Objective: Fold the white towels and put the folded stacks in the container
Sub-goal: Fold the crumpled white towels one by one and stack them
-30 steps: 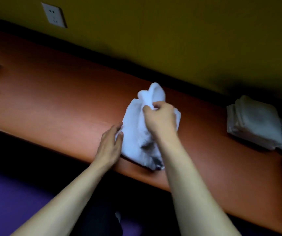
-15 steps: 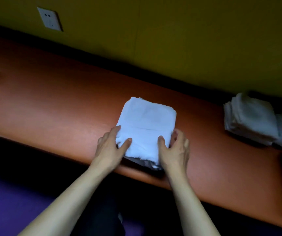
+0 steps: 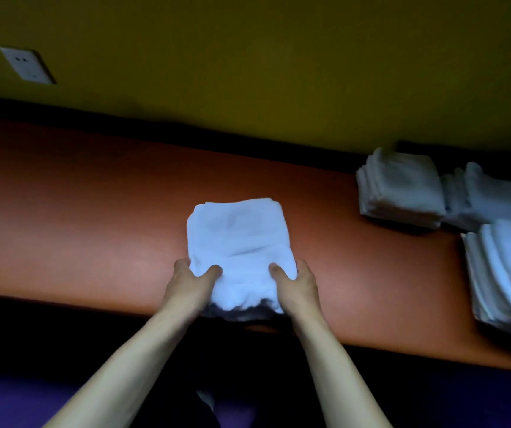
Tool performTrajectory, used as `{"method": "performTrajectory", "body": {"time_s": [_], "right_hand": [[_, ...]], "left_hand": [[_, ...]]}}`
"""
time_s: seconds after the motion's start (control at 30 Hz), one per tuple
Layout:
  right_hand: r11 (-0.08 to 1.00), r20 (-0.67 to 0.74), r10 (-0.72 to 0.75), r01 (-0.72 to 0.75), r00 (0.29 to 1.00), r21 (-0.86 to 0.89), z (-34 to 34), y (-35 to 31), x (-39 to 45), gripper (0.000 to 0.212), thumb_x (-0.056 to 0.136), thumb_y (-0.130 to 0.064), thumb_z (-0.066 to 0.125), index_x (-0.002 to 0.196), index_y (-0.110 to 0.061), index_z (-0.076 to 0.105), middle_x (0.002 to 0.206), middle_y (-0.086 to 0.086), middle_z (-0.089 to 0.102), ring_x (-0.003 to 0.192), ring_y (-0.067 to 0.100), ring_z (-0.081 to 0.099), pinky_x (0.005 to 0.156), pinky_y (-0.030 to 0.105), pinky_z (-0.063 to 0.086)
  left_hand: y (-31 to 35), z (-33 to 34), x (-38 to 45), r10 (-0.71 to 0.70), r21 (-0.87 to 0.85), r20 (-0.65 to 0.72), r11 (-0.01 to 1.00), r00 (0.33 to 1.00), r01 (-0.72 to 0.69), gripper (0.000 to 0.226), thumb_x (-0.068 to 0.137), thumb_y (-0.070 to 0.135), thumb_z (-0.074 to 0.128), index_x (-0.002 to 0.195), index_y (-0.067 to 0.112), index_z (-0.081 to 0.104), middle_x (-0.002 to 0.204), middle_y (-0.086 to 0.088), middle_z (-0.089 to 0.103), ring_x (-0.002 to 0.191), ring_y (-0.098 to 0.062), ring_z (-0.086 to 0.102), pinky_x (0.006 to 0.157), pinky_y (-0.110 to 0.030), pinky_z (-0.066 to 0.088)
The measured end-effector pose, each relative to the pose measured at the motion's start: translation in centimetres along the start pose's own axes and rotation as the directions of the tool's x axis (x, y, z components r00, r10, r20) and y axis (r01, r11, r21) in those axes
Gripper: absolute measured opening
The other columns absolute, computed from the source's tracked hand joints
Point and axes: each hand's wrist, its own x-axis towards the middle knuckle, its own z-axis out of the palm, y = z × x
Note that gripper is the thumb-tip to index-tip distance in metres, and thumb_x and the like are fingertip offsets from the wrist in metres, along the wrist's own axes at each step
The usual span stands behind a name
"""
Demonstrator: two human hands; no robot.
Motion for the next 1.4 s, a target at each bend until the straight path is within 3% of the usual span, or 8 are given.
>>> {"method": "performTrajectory", "body": {"time_s": [0.27, 0.33, 0.43, 0.63, 0.83, 1.07, 1.27, 1.4], "right_hand": [[0.998, -0.044, 0.062, -0.061, 0.997, 0.035, -8.1, 3.1, -0.2, 0.034, 0.087, -0.035, 0.065, 0.120, -0.029, 0.058, 0.110, -0.009, 0.068, 0.101, 0.017, 0.064, 0.089, 0.031, 0.050], [0.997, -0.055, 0.073, -0.071, 0.996, 0.042, -10.5, 4.1, 0.1, 0.037, 0.086, -0.035, 0.065, 0.122, -0.031, 0.057, 0.112, -0.009, 0.067, 0.104, 0.018, 0.064, 0.094, 0.035, 0.051], [0.995, -0.108, 0.086, -0.080, 0.990, 0.058, -14.1, 5.0, 0.4, 0.036, 0.087, -0.034, 0.065, 0.123, -0.034, 0.058, 0.112, -0.010, 0.066, 0.105, 0.018, 0.063, 0.092, 0.033, 0.051], [1.000, -0.149, 0.031, -0.031, 0.988, 0.000, -18.1, 6.2, 1.9, 0.035, 0.087, -0.035, 0.067, 0.121, -0.031, 0.062, 0.109, -0.008, 0.070, 0.105, 0.019, 0.065, 0.092, 0.031, 0.052], [0.967, -0.355, -0.189, 0.110, 0.915, -0.230, -22.8, 1.9, 6.5, 0.051, 0.095, -0.049, 0.056, 0.136, -0.019, 0.054, 0.130, 0.014, 0.054, 0.123, 0.034, 0.050, 0.104, 0.036, 0.038], [0.995, -0.396, 0.090, -0.069, 0.914, 0.069, -26.4, -3.4, 17.2, 0.089, 0.090, -0.069, 0.047, 0.152, -0.007, 0.033, 0.152, 0.022, 0.038, 0.138, 0.037, 0.040, 0.110, 0.042, 0.033], [0.936, -0.377, 0.203, -0.065, 0.904, 0.347, -26.4, -2.1, 21.5, 0.107, 0.060, -0.071, 0.074, 0.144, -0.010, 0.047, 0.139, 0.008, 0.057, 0.125, 0.026, 0.057, 0.105, 0.036, 0.046], [0.877, -0.247, 0.171, -0.033, 0.954, 0.479, -26.6, -1.0, 23.0, 0.078, 0.063, -0.049, 0.087, 0.128, -0.014, 0.062, 0.117, 0.000, 0.070, 0.104, 0.019, 0.067, 0.095, 0.038, 0.054]], "left_hand": [[1.8, 6.3, -4.2, 0.037, -0.058, 0.157, 0.998, 0.987, -0.029, 0.072, 0.070, 0.055, 0.059, 0.134, 0.025, 0.044, 0.118, -0.005, 0.066, 0.100, -0.025, 0.065, 0.083, -0.039, 0.051], [2.4, 8.4, -4.8, 0.035, -0.177, 0.206, 0.984, 0.978, 0.001, 0.064, 0.070, 0.049, 0.065, 0.123, 0.014, 0.054, 0.111, -0.014, 0.069, 0.087, -0.024, 0.066, 0.070, -0.036, 0.049], [3.4, 11.4, -5.8, 0.039, -0.270, 0.206, 0.963, 0.978, 0.019, 0.045, 0.065, 0.034, 0.070, 0.104, 0.014, 0.060, 0.096, -0.012, 0.069, 0.085, -0.028, 0.066, 0.079, -0.039, 0.049], [4.8, 15.8, -6.2, 0.109, -0.105, 0.251, 0.991, 0.962, -0.085, 0.053, 0.081, 0.012, 0.074, 0.124, 0.021, 0.044, 0.111, -0.005, 0.067, 0.099, -0.029, 0.068, 0.092, -0.050, 0.054], [8.5, 16.6, -4.3, 0.343, 0.320, 0.122, 0.875, 0.931, -0.364, 0.085, 0.064, 0.048, 0.063, 0.141, 0.022, 0.041, 0.133, -0.010, 0.057, 0.119, -0.034, 0.057, 0.099, -0.050, 0.048], [19.0, 22.6, -0.3, 0.593, 0.373, 0.135, 0.712, 0.794, -0.595, 0.057, 0.096, 0.040, 0.057, 0.146, 0.016, 0.043, 0.146, -0.012, 0.048, 0.134, -0.036, 0.043, 0.109, -0.042, 0.035], [25.4, 30.0, 3.9, 0.243, 0.006, 0.264, 0.967, 0.933, -0.254, 0.082, 0.075, 0.065, 0.066, 0.135, 0.010, 0.056, 0.131, -0.008, 0.063, 0.114, -0.032, 0.063, 0.093, -0.035, 0.050], [26.0, 31.9, 6.1, 0.176, -0.226, 0.369, 0.969, 0.913, -0.096, 0.061, 0.071, 0.044, 0.081, 0.119, 0.009, 0.064, 0.105, -0.011, 0.074, 0.086, -0.028, 0.074, 0.076, -0.040, 0.062]]}}
